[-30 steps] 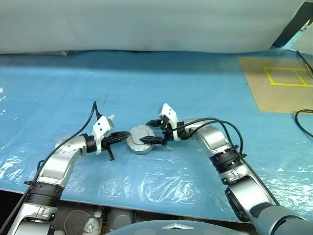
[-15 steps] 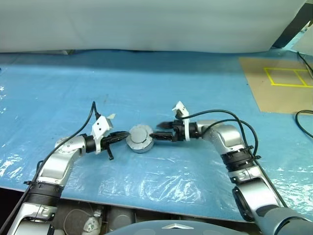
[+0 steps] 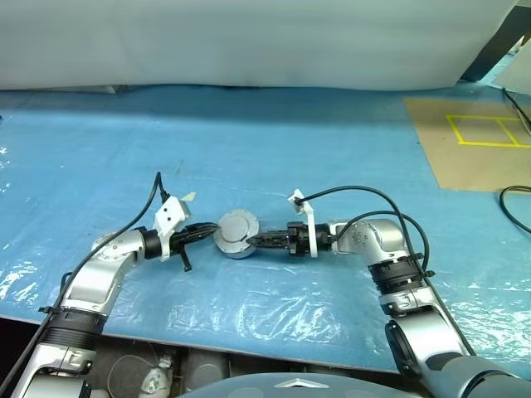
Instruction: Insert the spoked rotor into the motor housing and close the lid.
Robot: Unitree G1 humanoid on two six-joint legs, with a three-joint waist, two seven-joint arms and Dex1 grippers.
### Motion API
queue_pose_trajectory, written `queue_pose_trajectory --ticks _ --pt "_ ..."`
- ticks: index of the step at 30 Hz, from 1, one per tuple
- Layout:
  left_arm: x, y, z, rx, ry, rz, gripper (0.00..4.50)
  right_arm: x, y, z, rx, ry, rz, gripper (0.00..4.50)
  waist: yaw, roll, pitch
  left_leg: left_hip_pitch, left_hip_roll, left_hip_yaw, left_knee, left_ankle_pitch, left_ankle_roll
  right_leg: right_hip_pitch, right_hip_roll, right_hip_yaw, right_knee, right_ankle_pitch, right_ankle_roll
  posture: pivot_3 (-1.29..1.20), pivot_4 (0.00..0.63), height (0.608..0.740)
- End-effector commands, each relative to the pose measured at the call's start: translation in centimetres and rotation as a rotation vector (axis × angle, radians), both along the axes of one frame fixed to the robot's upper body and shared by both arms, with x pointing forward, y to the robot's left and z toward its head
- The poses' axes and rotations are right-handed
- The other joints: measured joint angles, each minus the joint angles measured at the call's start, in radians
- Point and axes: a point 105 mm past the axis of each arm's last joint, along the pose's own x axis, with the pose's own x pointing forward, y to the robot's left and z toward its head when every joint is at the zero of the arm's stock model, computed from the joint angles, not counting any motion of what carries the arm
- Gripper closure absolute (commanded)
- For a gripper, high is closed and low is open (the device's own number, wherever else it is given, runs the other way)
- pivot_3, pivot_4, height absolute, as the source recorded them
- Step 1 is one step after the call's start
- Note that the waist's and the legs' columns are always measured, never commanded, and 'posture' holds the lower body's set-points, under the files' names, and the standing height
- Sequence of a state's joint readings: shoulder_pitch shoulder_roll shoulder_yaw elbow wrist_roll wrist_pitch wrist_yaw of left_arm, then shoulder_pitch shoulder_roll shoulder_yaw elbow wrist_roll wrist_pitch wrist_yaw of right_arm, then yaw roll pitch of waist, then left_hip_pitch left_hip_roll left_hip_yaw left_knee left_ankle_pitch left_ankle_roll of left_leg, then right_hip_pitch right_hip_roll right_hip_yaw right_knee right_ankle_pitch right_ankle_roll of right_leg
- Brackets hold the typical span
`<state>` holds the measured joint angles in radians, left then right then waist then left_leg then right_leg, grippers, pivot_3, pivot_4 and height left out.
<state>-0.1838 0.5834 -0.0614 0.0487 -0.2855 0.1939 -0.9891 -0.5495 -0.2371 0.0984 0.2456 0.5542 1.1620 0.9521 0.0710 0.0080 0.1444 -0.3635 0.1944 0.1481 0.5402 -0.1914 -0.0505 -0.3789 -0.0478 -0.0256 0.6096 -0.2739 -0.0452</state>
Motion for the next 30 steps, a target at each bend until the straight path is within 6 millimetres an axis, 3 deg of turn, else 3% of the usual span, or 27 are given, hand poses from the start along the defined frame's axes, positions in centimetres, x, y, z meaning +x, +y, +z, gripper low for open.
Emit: queue_pose_trajectory --ticks 1,3,10,12,18,26,30 --pt "-0.9 0.2 -2.1 0.044 0.080 -0.004 4.50 0.9 0.1 0.7 0.035 -0.011 -0.044 0.18 0.000 0.000 0.000 0.000 0.003 0.000 0.000 0.000 0.000 0.000 0.000 0.000 0.000 0.000 0.000 0.00 0.150 0.740" --pt "-1.0 0.2 -2.1 0.044 0.080 -0.006 4.50 1.4 -0.3 0.6 0.043 -0.003 -0.082 0.56 0.001 0.000 0.000 0.000 0.003 0.000 0.001 0.000 0.000 0.000 0.000 0.000 0.001 0.000 0.000 0.00 0.150 0.740" --pt "-1.1 0.2 -2.1 0.045 0.082 -0.006 4.50 1.6 -1.0 0.0 0.010 -0.017 -0.099 2.87 0.001 0.001 0.000 0.001 0.004 0.001 0.002 0.000 0.000 0.001 0.000 0.000 0.002 0.000 -0.001 0.00 0.150 0.740" --pt "-1.1 0.3 -2.1 0.045 0.082 -0.006 4.50 1.5 -0.8 0.0 0.011 -0.018 -0.096 3.25 0.001 0.001 -0.001 0.004 0.004 0.001 0.002 0.000 0.000 0.004 0.000 0.000 0.003 0.000 -0.001 0.00 0.150 0.740" --pt "-0.5 0.0 -1.0 0.017 0.036 0.004 4.50 0.9 -0.1 0.0 0.015 -0.015 -0.072 3.26 0.001 0.001 -0.001 0.011 0.005 0.002 0.002 0.000 0.000 0.011 0.000 0.001 0.000 -0.003 -0.006 0.00 0.150 0.740" --pt "0.1 -1.1 6.5 -0.292 -0.068 0.026 4.50 1.0 -0.1 -1.4 -0.025 0.036 -0.101 3.26 -0.003 0.000 0.000 0.004 0.007 0.003 0.002 0.000 0.000 0.003 0.002 0.000 0.000 0.001 -0.004 0.00 0.150 0.740" --pt "-0.3 -0.5 8.3 -0.355 -0.043 0.035 4.50 1.2 -0.1 -1.8 -0.027 0.062 -0.122 3.26 -0.007 0.000 0.000 0.000 0.008 0.003 0.002 0.000 0.000 0.000 0.007 0.000 0.001 0.002 -0.006 0.00 0.150 0.740"
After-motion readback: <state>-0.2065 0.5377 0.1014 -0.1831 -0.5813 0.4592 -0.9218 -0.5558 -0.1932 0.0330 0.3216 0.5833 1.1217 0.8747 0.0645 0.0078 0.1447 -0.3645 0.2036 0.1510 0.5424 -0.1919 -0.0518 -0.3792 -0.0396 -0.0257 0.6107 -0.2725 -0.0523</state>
